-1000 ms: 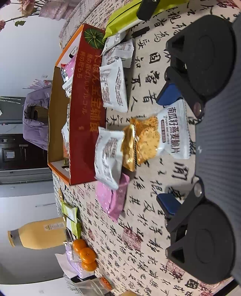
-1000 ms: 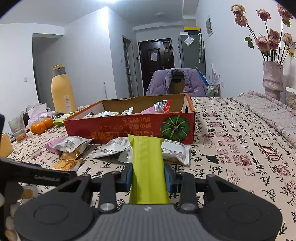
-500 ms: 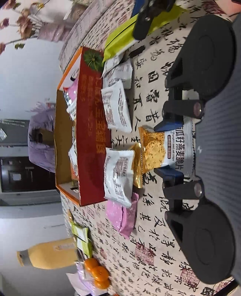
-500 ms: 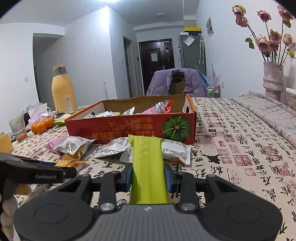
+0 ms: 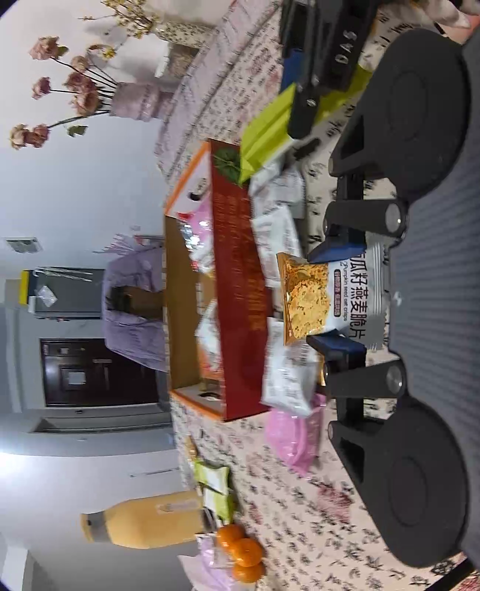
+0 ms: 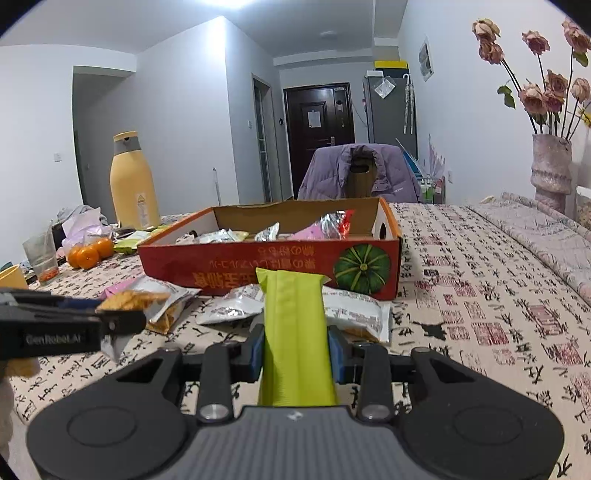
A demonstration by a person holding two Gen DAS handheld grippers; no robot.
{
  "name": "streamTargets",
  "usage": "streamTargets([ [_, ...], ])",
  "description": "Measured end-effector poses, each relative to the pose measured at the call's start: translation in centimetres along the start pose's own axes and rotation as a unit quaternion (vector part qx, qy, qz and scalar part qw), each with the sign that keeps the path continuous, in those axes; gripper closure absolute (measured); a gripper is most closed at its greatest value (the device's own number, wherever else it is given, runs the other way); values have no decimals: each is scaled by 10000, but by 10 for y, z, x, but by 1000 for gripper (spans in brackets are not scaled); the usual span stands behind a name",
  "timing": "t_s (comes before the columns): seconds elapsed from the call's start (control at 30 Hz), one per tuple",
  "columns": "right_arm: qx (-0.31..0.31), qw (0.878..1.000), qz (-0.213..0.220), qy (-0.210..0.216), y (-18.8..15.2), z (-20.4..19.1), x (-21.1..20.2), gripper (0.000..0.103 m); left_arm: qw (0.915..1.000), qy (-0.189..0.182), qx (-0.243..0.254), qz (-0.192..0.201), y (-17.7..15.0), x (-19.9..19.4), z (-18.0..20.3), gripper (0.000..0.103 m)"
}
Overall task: Organize snacks
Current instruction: 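Carry the green bar and gold packet into the box and open both tools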
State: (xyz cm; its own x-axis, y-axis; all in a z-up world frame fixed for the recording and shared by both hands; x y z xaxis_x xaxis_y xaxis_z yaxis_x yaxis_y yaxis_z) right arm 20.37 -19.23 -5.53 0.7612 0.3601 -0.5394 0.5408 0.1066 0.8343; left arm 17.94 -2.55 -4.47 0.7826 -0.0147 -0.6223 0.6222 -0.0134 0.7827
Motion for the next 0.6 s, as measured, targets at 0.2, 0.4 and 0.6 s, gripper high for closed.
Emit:
streamTargets([
  [0.2, -71, 9997, 236, -6, 26, -3, 0, 69, 9994, -90, 4, 345, 33, -5, 4, 62],
  [0.4, -160, 9986, 498, -89, 63, 0, 9, 69, 9982, -96, -95, 577, 68, 2, 4, 62],
  [0.6, -163, 9973, 696, -196, 106, 9, 29, 69, 9970, -122, -219, 736, 103, 17, 1, 62],
])
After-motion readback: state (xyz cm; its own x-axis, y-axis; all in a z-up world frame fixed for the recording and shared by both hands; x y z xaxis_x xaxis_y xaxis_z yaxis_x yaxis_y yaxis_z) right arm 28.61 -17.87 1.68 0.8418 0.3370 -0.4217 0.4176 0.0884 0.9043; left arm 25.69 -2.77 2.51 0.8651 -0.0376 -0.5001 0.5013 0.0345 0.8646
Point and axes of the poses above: each gripper's, at about its wrist camera, not at the fingertips, and x roughly the way its jaws point, z to its right, y to its top, the point moved 10 cm from there along x, roughly the way its jaws point, and after that the axes turned 8 degrees about -z, right-handed, at the moved point
